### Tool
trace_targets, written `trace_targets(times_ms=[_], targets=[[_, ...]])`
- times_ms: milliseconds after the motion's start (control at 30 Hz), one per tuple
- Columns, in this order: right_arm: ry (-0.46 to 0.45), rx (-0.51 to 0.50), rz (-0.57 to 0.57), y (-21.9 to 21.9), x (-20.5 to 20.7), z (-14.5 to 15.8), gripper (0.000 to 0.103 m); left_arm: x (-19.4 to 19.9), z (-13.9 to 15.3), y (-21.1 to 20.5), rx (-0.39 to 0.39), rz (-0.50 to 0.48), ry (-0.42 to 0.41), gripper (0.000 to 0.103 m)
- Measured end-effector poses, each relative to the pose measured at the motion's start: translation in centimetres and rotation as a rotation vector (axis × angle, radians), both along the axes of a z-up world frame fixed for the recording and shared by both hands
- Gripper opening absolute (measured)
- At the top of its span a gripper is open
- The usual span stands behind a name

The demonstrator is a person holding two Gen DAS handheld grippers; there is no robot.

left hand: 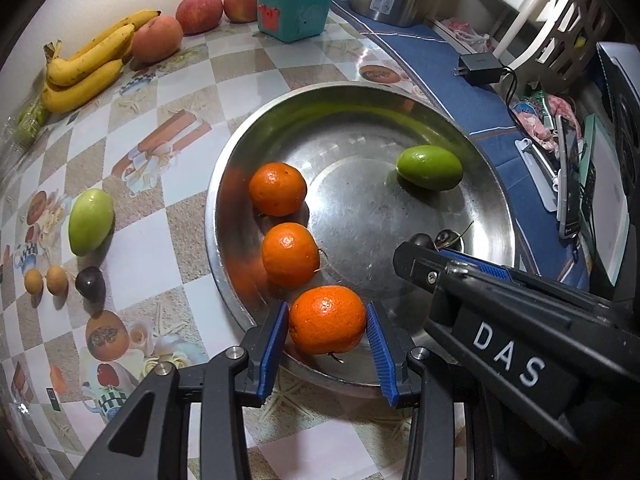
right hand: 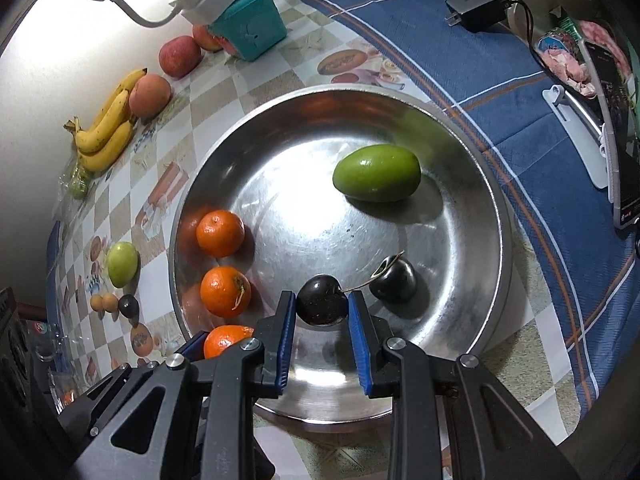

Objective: Organize fruits
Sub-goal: 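Carry the orange and plum into the steel basin and lower them, then open both tools to release the orange and plum in the basin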

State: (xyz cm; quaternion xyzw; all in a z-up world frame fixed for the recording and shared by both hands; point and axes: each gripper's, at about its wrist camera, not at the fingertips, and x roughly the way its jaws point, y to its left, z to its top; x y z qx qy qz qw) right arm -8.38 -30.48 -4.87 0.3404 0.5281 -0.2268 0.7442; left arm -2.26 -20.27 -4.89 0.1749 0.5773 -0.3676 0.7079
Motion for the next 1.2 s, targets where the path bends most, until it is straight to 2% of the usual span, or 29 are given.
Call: trace_targets(times_ms=[633, 800, 1200], targets=[[0.046, 0.025, 0.011, 0.3, 0.3, -1.5, 0.028, -0.1, -0.7, -0.3, 0.005, -0.006, 0.010, 0.045], [0.040, 0.021, 0.007, 0.5, 0.4, -1.3, 0.031, 0.0, -0.3, -0.1, -0.010, -0.001, 0.011, 0.051], [-0.035, 0.002, -0.050, -0.1, -0.2, 0.4, 0.031, 0.7, 1.3, 1.0, -0.033, 0.037, -0.008, 0.055]])
